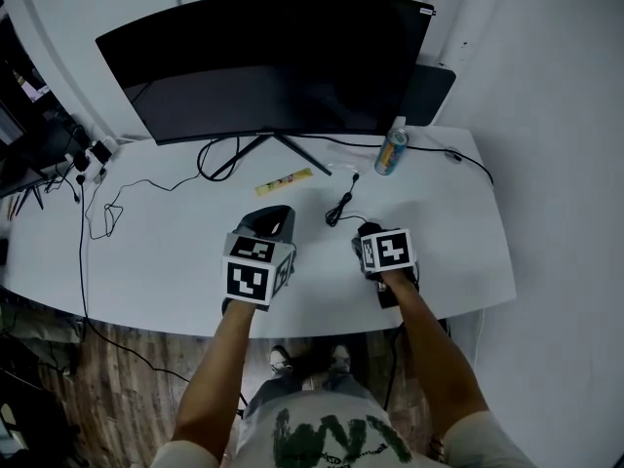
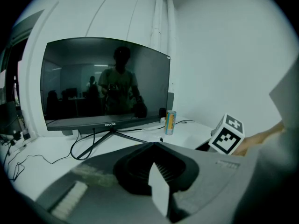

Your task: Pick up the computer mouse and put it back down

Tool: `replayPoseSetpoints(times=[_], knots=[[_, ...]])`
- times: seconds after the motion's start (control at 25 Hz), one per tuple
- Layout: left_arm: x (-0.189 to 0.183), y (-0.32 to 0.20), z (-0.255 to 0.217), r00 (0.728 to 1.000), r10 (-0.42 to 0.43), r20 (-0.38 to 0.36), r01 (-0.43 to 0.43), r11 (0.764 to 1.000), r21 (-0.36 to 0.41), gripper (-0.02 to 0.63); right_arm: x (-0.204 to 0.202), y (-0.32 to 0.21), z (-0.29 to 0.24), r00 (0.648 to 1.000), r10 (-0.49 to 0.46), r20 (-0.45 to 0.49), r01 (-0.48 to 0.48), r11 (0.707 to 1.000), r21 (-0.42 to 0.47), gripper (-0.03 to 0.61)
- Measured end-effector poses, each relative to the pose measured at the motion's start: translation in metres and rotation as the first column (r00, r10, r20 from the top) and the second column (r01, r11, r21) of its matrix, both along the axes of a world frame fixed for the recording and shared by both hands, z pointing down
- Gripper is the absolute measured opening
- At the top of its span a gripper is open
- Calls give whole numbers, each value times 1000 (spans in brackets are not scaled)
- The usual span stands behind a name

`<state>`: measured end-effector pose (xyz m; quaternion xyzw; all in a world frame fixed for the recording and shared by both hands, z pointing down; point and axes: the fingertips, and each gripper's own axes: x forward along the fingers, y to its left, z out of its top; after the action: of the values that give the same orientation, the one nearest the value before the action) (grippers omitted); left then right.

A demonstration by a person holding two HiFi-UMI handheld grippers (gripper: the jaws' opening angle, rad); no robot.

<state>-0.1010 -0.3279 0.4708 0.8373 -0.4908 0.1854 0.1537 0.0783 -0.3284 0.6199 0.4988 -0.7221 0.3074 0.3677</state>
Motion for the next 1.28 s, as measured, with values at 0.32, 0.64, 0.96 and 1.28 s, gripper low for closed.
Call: replayPoseSetpoints(times=[0.32, 0.64, 0.96, 1.28], knots=[[3, 5, -18, 1000, 3, -1, -3, 999, 35, 3, -6, -5, -43, 999, -15, 49, 10, 995, 94, 313], [7, 4, -38, 1000, 9, -3, -9, 997, 72, 3, -7, -10, -79, 998, -26, 61, 15, 986, 167, 314], [10, 1, -58, 1000, 14, -4, -14, 994, 105, 3, -8, -17, -120, 996, -37, 82, 16, 970, 245, 313], [9, -1, -70, 1000, 14, -6, -13, 992, 128, 3, -12, -24, -169, 993, -53, 104, 13, 936, 352, 314]])
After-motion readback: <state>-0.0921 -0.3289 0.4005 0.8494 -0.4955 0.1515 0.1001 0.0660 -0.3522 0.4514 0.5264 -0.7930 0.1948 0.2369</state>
